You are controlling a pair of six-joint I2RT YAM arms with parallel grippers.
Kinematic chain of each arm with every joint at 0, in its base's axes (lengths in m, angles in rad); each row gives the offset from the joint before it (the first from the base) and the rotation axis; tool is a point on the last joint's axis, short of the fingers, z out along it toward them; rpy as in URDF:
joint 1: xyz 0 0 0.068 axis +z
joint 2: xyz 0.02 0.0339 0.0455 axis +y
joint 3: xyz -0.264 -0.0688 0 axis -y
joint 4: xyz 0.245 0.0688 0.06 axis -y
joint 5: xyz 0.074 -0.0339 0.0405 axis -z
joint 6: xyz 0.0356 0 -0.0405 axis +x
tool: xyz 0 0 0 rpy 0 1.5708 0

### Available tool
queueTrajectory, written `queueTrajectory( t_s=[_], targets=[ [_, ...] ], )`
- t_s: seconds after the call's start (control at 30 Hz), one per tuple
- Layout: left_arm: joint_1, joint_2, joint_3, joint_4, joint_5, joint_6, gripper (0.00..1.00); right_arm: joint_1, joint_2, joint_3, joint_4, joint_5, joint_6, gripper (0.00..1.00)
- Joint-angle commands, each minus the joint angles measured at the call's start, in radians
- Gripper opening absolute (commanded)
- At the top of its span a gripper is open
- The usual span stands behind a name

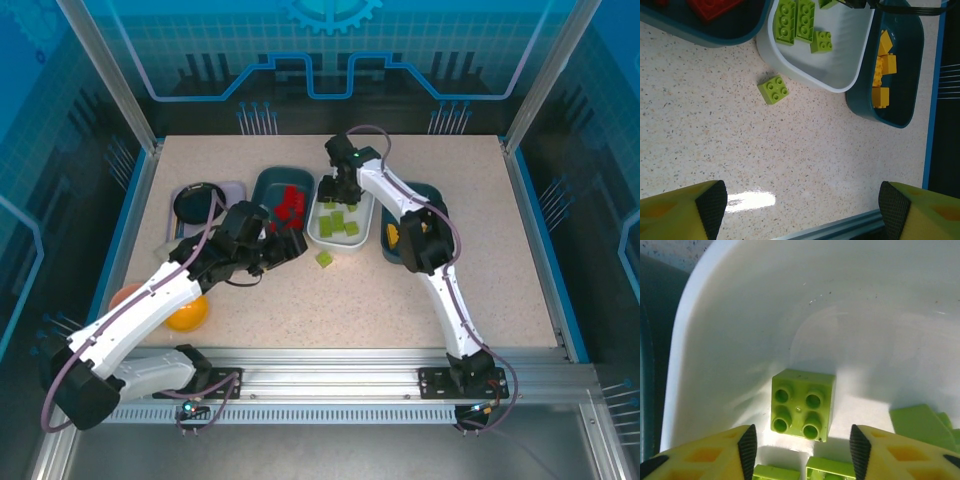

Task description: Sort the legos into containers by color

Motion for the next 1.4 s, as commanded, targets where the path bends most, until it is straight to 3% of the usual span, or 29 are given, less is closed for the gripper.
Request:
queueTrajectory(
  t_s=[0.0,0.17,0.33,0.5,0.7,0.9,1.37],
  targets=[
    [0.008,-0.042,0.010,-0.032,0.000,0.013,0.82,-0.002,-0.108,-0.029,-0.012,-0.029,-0.022,0.56],
    [0.020,-0.089,-0.017,-0.081,-0.013,0.016,0.82,0.051,-0.340,-0.248,0.035,0.061,-0.058,0.54],
    [0.057,-0.203,-0.114,-0.111,-0.013,-0.005,0.83,0.180,-0.609,-0.617,0.124,0.219,-0.032,0.54],
    [0.081,-0.330,-0.220,-0.149,-0.012,-0.023,0.83,0.337,-0.760,-0.899,0.201,0.281,0.020,0.61],
    [0.086,-0.425,-0.302,-0.175,0.005,-0.051,0.83,0.406,-0.740,-1.010,0.259,0.294,0.023,0.68],
    [0.087,-0.433,-0.309,-0.164,0.013,-0.041,0.83,0.395,-0.621,-0.961,0.297,0.299,-0.059,0.73],
    [0.088,-0.451,-0.299,-0.181,0.013,-0.041,0.83,0.344,-0.472,-0.897,0.345,0.305,-0.163,0.68]
  ],
)
